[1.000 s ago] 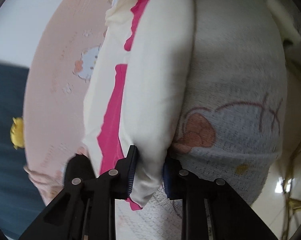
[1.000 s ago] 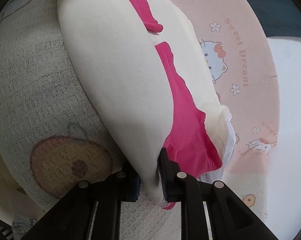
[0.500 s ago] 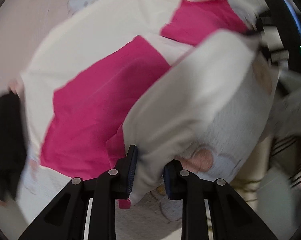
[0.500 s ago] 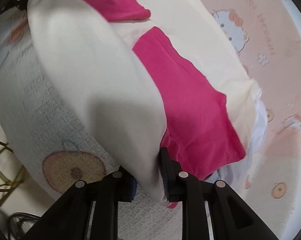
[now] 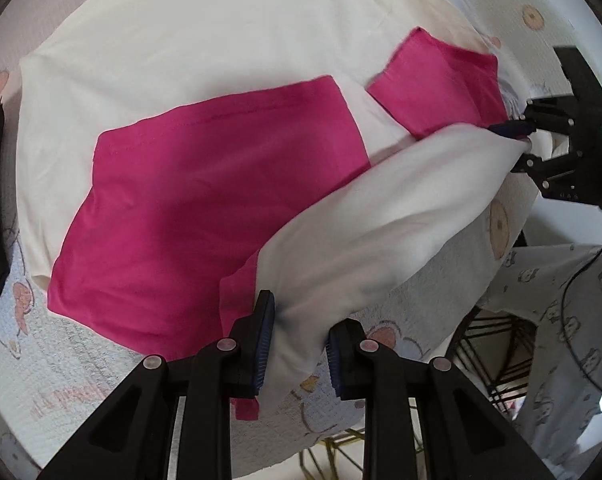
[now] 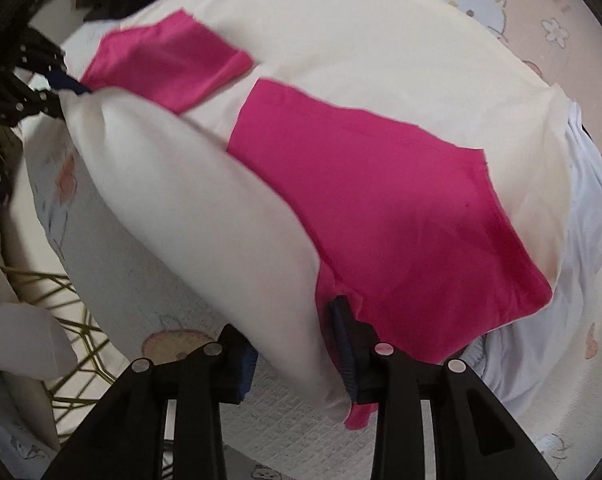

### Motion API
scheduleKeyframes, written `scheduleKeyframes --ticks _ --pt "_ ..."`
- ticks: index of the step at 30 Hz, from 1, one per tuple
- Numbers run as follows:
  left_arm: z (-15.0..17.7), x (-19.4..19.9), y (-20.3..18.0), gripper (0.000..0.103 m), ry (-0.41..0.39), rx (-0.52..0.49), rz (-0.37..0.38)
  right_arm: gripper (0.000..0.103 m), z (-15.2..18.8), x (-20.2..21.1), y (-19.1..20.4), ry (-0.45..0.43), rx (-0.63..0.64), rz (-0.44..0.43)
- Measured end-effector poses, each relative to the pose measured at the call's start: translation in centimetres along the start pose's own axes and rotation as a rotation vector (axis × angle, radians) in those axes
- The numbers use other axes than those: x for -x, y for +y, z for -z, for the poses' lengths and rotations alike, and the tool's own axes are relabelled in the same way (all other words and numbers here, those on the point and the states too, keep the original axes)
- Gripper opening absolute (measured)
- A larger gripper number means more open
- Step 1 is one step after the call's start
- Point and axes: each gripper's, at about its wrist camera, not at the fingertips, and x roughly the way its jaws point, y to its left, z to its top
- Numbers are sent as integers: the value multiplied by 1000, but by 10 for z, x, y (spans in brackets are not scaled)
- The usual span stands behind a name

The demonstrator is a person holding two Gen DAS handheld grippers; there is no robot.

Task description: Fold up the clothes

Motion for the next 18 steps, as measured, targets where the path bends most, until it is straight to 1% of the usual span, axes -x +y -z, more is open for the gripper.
scheduleKeyframes --ticks 4,8,10,11,14,15,16,18 --pt "-2 7 6 20 -31 85 22 43 5 7 -5 -54 -38 16" --pt "-6 9 9 21 -59 91 0 43 10 14 -9 -105 -77 40" --pt "-9 8 10 21 -75 95 -8 43 14 14 -10 -121 -104 34" --pt "-17 8 16 21 -83 109 -1 43 15 14 -11 -124 -114 29" --pt "-17 10 22 21 -113 174 36 43 19 14 -16 -152 -164 7" --pt "-17 12 24 21 -127 191 47 42 11 14 -25 -155 -178 -2" --pt "-17 13 27 21 -141 207 58 39 5 15 -32 -159 -190 -15" --pt "-18 15 31 21 -160 233 67 36 5 15 -37 -166 -221 -37"
